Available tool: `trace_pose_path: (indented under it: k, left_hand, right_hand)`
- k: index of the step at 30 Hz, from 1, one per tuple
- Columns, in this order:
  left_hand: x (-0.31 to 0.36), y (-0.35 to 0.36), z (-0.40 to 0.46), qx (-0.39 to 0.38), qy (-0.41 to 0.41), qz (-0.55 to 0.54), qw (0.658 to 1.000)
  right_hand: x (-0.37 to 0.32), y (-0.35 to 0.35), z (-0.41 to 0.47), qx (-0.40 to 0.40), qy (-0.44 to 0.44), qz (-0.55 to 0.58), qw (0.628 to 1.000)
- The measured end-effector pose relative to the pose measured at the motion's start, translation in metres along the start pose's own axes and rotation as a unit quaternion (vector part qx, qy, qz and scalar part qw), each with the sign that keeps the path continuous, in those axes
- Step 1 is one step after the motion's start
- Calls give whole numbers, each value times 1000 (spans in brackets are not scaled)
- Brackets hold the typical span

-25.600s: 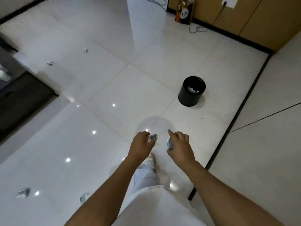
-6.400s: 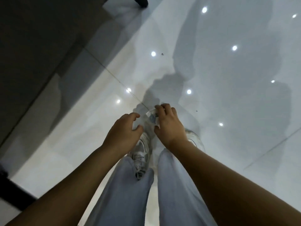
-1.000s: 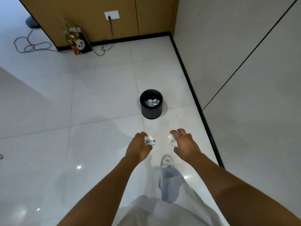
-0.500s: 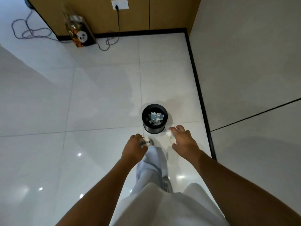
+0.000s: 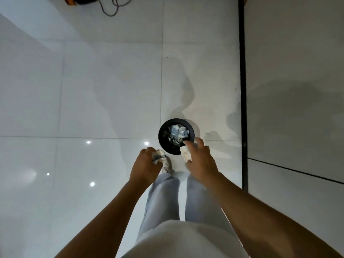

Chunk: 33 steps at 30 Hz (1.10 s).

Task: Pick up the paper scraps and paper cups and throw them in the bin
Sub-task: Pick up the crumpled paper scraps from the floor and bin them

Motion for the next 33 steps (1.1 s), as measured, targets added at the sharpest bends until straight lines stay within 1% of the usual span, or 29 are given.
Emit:
trace_pose_path:
  k: [6, 9, 12, 14, 18, 21, 24, 26, 28, 30, 33]
  left_hand:
    - [-21, 66, 78, 10, -43, -35, 998]
    - [-40, 97, 108, 21, -70, -44, 996]
    - [-57, 121, 122, 30, -107, -48, 993]
    - [-60, 131, 125, 32, -125, -52, 990]
    - [-47, 141, 131, 42, -144, -76, 986]
    - [-28, 147, 146, 46, -137, -81, 986]
    - [-17, 159, 171, 27, -133, -41, 990]
    - [-18, 168, 184, -1, -150, 9, 989]
    - [-22, 171, 185, -9, -171, 36, 985]
    - [-22, 167, 177, 3, -174, 44, 984]
    - [-16, 149, 147, 43, -141, 38, 988]
  right_hand:
    - [29, 49, 110, -9, -28, 5, 1000]
    - [40, 85, 156, -56, -46, 35, 997]
    - [52, 118, 183, -116, -49, 13, 992]
    - [62, 127, 191, -132, -37, 3, 991]
    - [84, 119, 181, -121, -16, 38, 992]
    - [98, 101, 171, -109, -12, 36, 993]
    - [106, 86, 169, -106, -10, 20, 994]
    - [109, 78, 170, -112, -15, 19, 993]
    - [108, 71, 170, -125, -29, 25, 991]
    - [104, 65, 168, -139, -49, 11, 989]
    - [86, 54, 154, -155, -84, -40, 984]
Point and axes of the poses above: each hand's wrist, its own z-axis towards the middle knuckle, its own y-axis out of the palm, x = y × z, the point moved 5 cm from there along z, towards the middle knuckle, and after that the axes turned 2 degrees about z, right-handed, at the moved point
